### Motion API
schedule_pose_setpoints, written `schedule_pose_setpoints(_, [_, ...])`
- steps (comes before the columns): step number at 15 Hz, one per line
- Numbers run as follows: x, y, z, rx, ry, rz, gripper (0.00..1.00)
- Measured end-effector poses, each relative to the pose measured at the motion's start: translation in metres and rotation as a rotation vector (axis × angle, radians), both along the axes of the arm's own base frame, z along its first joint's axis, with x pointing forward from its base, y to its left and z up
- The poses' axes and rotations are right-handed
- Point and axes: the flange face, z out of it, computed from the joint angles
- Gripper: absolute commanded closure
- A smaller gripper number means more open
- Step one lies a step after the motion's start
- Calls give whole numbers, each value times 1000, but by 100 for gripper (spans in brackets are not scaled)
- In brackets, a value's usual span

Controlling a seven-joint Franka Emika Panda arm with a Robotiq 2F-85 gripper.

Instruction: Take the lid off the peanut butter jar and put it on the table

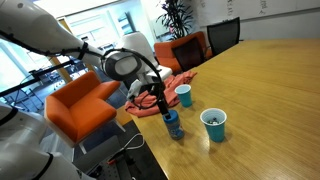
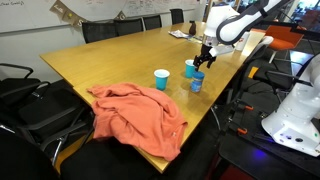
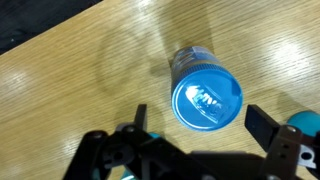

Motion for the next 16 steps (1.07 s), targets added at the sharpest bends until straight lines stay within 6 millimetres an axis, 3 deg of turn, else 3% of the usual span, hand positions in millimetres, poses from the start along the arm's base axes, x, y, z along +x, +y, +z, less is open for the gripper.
schedule_pose_setpoints(16, [6,-8,-23,76,36,89,0])
